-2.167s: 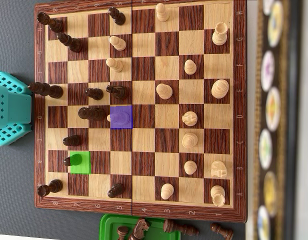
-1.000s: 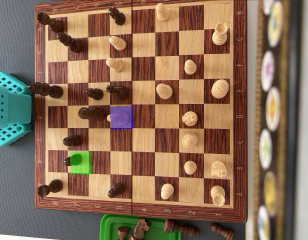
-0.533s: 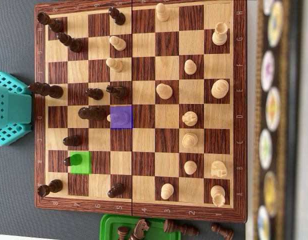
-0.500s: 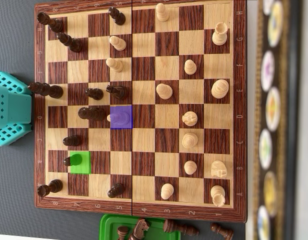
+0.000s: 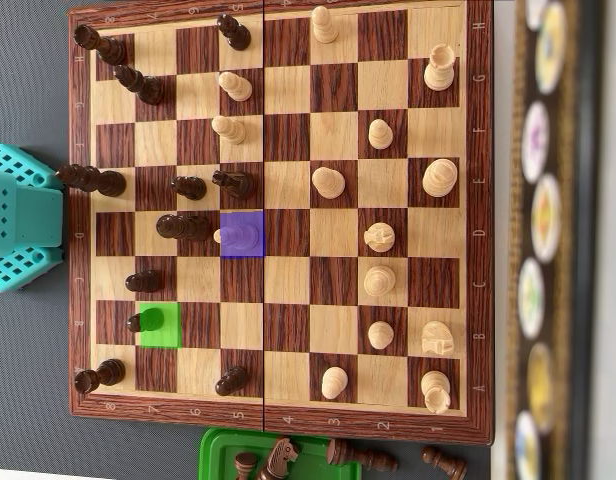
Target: Play chess
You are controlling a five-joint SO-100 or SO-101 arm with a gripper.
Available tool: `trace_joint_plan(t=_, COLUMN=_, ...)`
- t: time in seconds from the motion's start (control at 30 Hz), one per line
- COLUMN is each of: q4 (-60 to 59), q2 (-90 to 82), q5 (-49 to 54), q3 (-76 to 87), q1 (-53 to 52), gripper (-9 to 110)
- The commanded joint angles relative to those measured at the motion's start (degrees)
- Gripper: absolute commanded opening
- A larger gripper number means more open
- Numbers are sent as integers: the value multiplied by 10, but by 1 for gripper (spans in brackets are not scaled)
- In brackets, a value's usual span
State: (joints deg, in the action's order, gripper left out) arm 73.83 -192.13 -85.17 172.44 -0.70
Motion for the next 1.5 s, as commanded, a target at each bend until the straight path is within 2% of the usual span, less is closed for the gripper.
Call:
trace_joint_plan(t=0.0, q4=-130, q2=7, q5=3, q3=-47, q1=-3, gripper=12)
trace_joint_plan(t=0.47, q4=-596, q2=6, q5=1, q3=-176, q1=-3, gripper=12)
trace_joint_plan(t=0.8, q4=-975, q2=8, q5=3, q3=-239, q1=-7, gripper=12)
trace_joint_plan(t=1.0, q4=-1101, q2=7, q5=4, q3=-240, q1=-44, gripper=12)
trace_joint_plan(t=1.17, q4=-1311, q2=18, q5=31, q3=-313, q1=-103, gripper=12)
trace_joint_plan(t=1.3, q4=-1496, q2=111, q5=44, q3=-420, q1=-143, gripper=12)
trace_joint_plan(t=1.47, q4=-1620, q2=287, q5=74, q3=-514, q1=-151, gripper=12)
